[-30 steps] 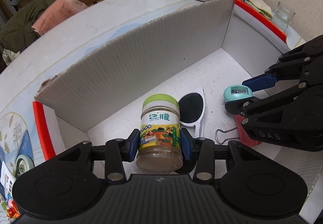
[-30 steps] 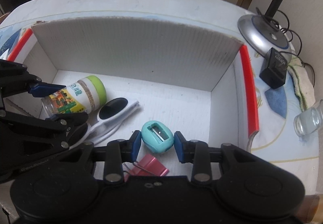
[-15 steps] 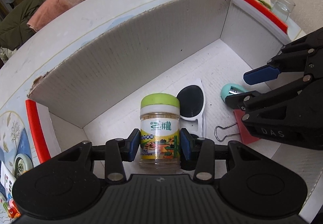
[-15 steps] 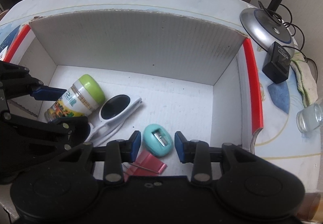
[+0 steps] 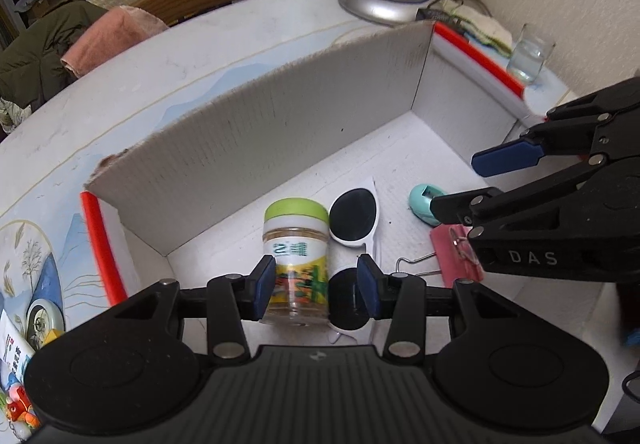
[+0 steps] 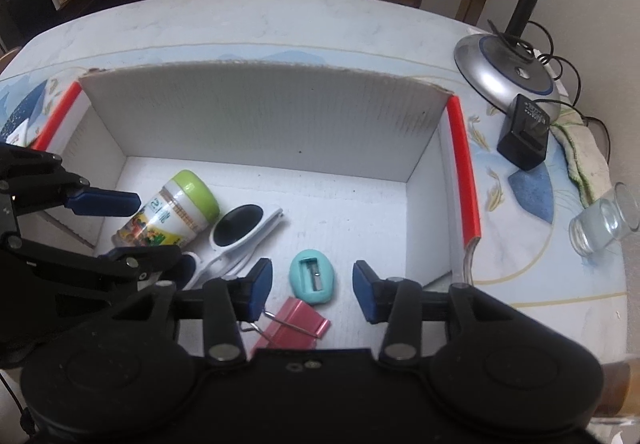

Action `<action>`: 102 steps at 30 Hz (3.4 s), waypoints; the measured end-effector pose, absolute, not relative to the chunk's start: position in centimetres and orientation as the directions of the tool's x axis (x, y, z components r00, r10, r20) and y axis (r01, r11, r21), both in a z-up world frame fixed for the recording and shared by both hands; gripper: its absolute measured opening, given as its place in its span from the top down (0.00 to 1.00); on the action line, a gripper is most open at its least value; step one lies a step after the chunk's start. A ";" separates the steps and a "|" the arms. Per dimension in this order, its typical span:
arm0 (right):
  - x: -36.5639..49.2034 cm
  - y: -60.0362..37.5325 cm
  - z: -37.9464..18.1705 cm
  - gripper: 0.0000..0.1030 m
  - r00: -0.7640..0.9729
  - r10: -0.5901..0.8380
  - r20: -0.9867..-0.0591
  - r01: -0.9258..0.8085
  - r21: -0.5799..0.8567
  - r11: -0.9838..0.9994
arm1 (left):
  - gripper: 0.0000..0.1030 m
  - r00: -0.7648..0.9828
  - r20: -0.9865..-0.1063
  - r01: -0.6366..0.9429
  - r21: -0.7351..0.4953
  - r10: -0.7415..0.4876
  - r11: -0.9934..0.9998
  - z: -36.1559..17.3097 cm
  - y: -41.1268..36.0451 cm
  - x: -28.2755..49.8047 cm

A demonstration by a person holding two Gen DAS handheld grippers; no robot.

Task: Organize rigid objects
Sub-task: 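Open the right tool to drop the sharpener while the left tool releases the jar, then withdraw both open tools from the box back toward the item pile, then grasp the green highlighter with the left tool while the right tool grasps the purple-bead jar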

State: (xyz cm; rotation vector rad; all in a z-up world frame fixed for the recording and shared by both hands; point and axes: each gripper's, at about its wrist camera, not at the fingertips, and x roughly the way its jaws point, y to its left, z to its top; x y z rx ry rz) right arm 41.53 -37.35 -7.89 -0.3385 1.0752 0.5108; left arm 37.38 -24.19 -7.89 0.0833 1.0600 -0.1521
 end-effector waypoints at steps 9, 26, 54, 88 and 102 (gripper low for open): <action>38.8 -37.4 -5.6 0.57 0.415 0.267 -0.870 -0.546 -0.004 0.838 | 0.58 0.559 -0.817 0.162 -0.063 -0.144 0.985 -5.2 -22.8 34.5; 31.5 -36.7 -1.0 0.44 0.505 0.353 -0.788 -0.508 0.060 0.860 | 0.42 0.682 -0.698 0.180 -0.127 -0.217 0.975 -0.3 -18.6 27.2; 20.7 -26.4 0.2 0.15 0.525 0.502 -0.687 -0.579 0.144 0.803 | 0.19 0.771 -0.622 0.059 -0.144 -0.137 0.988 0.9 -4.2 15.7; 20.4 -14.1 -4.8 0.09 0.411 0.526 -0.745 -0.729 0.078 0.680 | 0.00 0.693 -0.708 -0.018 -0.204 -0.135 0.979 -10.5 7.0 13.2; 22.0 -9.8 -8.9 0.12 0.360 0.499 -0.788 -0.774 0.046 0.632 | 0.00 0.680 -0.719 0.004 -0.193 -0.144 0.981 -14.2 8.4 15.2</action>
